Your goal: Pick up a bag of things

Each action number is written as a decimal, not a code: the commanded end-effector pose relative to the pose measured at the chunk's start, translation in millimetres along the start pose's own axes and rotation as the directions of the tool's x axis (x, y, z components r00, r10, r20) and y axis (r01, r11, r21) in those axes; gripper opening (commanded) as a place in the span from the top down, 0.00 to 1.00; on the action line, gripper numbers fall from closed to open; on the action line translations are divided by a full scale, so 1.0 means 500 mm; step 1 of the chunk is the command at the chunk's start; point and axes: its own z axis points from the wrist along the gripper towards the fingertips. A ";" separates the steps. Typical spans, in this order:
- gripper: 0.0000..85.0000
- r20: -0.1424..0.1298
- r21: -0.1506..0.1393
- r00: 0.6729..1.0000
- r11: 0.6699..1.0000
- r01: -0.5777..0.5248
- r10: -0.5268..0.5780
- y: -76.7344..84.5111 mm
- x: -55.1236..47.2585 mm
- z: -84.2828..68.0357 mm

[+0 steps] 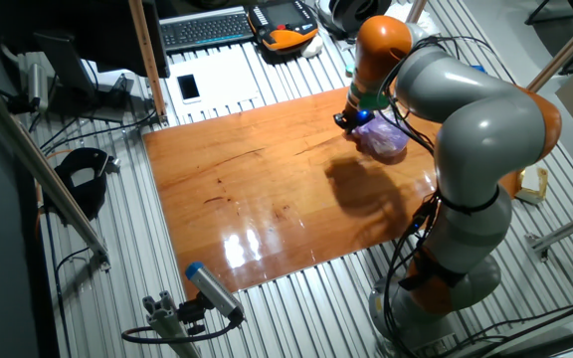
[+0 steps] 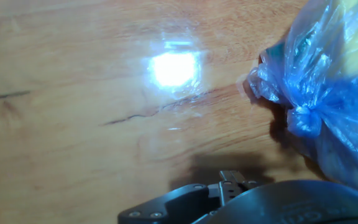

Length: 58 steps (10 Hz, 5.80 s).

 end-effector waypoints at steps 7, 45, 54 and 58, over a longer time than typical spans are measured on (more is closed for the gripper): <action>0.60 0.019 0.010 0.912 0.912 -0.411 0.411 0.004 0.001 0.002; 0.40 0.151 -0.143 0.532 0.551 -0.822 0.833 -0.174 -0.076 0.124; 0.40 0.163 -0.156 0.512 0.534 -0.831 0.843 -0.178 -0.082 0.145; 0.40 0.168 -0.153 0.514 0.538 -0.829 0.841 -0.183 -0.085 0.145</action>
